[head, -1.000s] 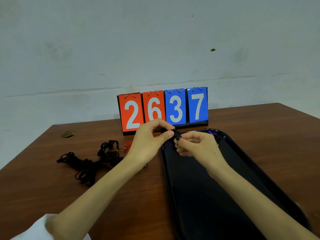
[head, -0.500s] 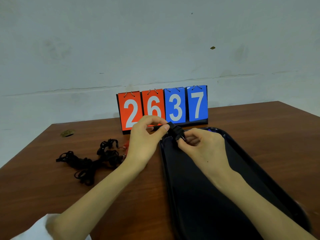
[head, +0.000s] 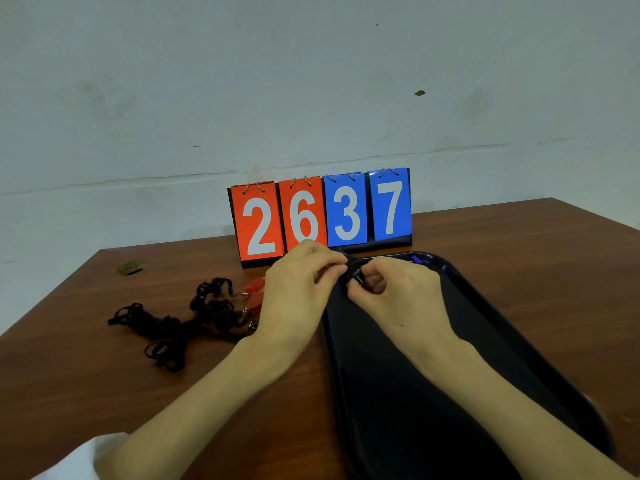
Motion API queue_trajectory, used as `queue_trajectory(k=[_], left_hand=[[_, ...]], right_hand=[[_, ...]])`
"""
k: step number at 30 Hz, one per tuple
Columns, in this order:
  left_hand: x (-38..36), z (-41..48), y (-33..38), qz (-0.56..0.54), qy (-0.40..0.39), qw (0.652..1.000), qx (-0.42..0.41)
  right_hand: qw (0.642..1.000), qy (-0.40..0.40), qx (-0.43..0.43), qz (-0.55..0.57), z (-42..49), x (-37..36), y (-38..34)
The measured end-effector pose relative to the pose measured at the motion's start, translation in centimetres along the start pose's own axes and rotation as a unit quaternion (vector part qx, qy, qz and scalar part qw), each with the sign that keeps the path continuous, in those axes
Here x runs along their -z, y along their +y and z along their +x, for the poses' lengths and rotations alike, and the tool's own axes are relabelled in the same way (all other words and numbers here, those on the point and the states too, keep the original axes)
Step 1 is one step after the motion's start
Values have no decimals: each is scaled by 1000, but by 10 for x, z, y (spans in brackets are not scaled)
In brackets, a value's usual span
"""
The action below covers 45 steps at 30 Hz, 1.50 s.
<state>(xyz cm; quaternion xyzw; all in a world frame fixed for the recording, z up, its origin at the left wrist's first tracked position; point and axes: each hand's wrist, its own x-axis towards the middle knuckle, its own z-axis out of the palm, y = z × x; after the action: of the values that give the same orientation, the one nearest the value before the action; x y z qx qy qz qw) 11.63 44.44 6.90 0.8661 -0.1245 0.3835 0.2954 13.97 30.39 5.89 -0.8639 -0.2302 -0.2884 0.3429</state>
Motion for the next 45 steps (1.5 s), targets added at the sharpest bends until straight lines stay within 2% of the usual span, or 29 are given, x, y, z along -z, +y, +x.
queue_trajectory(k=[6,10,14,21,25,30,35,38,41,45], left_hand=[[-1,0,2,138,-105,983,-55],[2,6,1,153,-195,969,-22],[3,8,-5,124,-220,968,-8],[-2,3,-12,99,-161,982,26],[0,6,-16,49,-160,985,50],[-1,9,-19,-4,-195,976,96],[-4,5,-20,-67,-164,974,140],[-7,3,-21,-136,-128,960,208],[-7,3,-21,-250,-96,917,296],[-9,1,-18,-275,-83,916,281]], right_hand=[[998,-32,21,-48,-2,-2,-2],[997,-65,10,-46,-2,-1,-2],[998,-53,26,-34,-3,-3,-2],[998,-43,45,-31,-6,-9,-2],[998,-42,37,-27,-6,-7,-1],[998,-48,40,-32,-5,-8,0],[997,-41,60,-40,-5,-10,3],[996,-41,68,-45,-5,-11,3],[995,-27,74,-54,-5,-11,4],[996,-11,76,-50,-5,-10,5]])
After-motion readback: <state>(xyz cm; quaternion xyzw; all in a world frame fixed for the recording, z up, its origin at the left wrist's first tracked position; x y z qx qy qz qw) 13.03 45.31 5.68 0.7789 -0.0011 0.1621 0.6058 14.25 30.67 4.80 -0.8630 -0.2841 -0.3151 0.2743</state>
